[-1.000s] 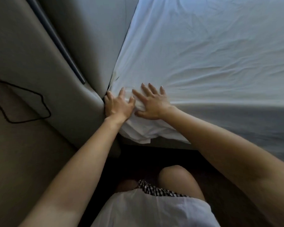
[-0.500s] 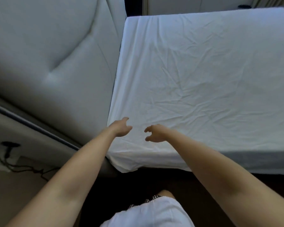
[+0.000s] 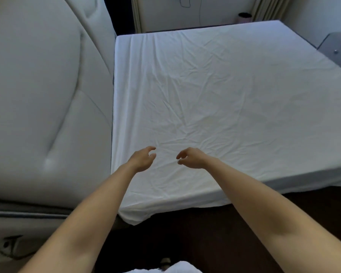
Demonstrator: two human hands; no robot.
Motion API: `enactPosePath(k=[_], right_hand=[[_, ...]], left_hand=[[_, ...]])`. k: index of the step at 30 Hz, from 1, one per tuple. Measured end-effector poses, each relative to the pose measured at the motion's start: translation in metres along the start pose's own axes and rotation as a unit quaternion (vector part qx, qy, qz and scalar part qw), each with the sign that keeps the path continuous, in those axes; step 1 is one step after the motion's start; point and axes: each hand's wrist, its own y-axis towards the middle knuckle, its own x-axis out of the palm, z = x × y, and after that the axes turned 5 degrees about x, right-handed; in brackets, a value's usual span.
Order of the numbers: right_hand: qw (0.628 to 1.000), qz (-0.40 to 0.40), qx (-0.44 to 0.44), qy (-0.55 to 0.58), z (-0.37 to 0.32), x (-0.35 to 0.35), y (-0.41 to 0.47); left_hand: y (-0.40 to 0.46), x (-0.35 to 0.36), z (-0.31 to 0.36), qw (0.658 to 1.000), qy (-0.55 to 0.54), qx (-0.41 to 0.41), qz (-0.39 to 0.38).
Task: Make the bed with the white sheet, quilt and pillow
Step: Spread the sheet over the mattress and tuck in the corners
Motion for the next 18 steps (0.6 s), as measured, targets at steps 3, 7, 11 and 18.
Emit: enactPosePath(k=[3, 7, 11, 18], right_hand=[[0.999, -0.001, 0.040, 0.018, 0.018, 0.000, -0.007], [0.996, -0.020, 0.087, 0.022, 0.057, -0.008, -0.023], [0.991, 0.015, 0.122, 0.046, 0.119, -0.037, -0.046], [0.978, 0.053, 0.174, 0.102, 0.289, -0.092, -0.097]], left_hand=[[0.017, 0.010, 0.013, 1.000, -0.006, 0.010, -0.016], [0.038, 0.028, 0.059, 0.998, 0.002, 0.045, -0.053], [0.067, 0.061, 0.131, 0.991, 0.028, 0.097, -0.082], [0.110, 0.153, 0.286, 0.974, 0.082, 0.153, -0.142]])
